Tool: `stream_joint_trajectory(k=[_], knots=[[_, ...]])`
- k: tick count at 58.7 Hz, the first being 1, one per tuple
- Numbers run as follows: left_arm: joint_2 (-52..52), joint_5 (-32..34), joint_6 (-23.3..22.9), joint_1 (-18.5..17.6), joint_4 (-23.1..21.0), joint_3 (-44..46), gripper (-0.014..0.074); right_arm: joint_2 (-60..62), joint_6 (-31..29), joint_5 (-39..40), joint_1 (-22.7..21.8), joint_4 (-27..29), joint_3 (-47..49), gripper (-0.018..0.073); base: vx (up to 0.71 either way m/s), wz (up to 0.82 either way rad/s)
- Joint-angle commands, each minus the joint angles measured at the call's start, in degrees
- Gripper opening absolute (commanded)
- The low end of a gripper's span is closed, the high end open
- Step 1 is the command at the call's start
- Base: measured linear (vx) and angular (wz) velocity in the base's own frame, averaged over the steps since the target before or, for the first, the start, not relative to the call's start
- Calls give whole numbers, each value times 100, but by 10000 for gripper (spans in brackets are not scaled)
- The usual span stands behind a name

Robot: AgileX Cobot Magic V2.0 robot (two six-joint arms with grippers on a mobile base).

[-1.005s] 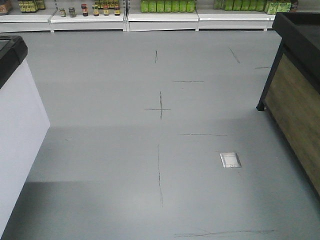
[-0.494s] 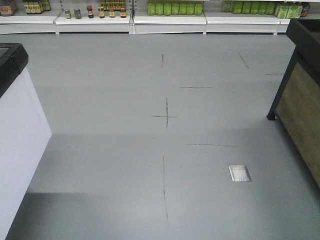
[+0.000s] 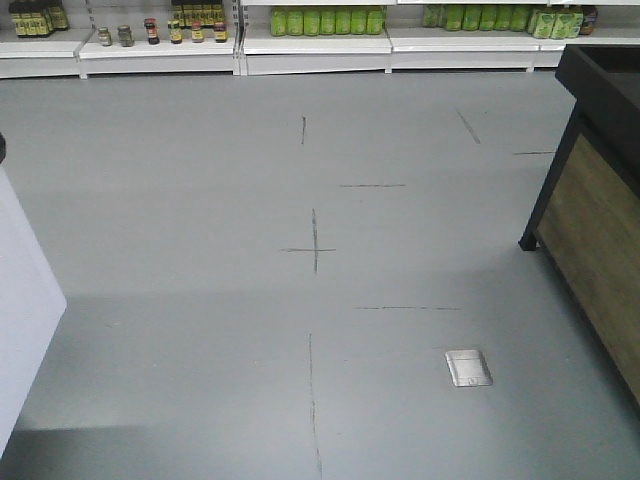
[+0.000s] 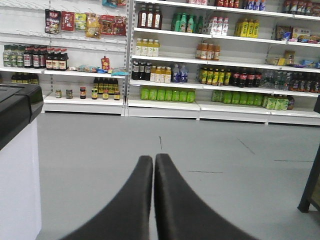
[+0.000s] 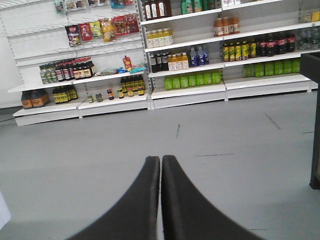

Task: Pick three apples into basket with both arms
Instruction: 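Drive the base forward across the floor toward the fruit tables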

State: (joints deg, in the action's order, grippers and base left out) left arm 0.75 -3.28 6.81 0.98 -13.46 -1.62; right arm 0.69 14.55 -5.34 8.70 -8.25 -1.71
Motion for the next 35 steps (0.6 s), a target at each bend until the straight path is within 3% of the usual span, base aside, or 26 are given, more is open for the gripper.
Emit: stream_joint_trajectory(k=[1, 35], knots=[[74, 447, -36, 3, -25, 144, -6, 65, -39, 418, -20, -70, -67, -5, 22, -18], [74, 447, -36, 3, -25, 144, -6, 65, -39, 418, -20, -70, -67, -5, 23, -24]])
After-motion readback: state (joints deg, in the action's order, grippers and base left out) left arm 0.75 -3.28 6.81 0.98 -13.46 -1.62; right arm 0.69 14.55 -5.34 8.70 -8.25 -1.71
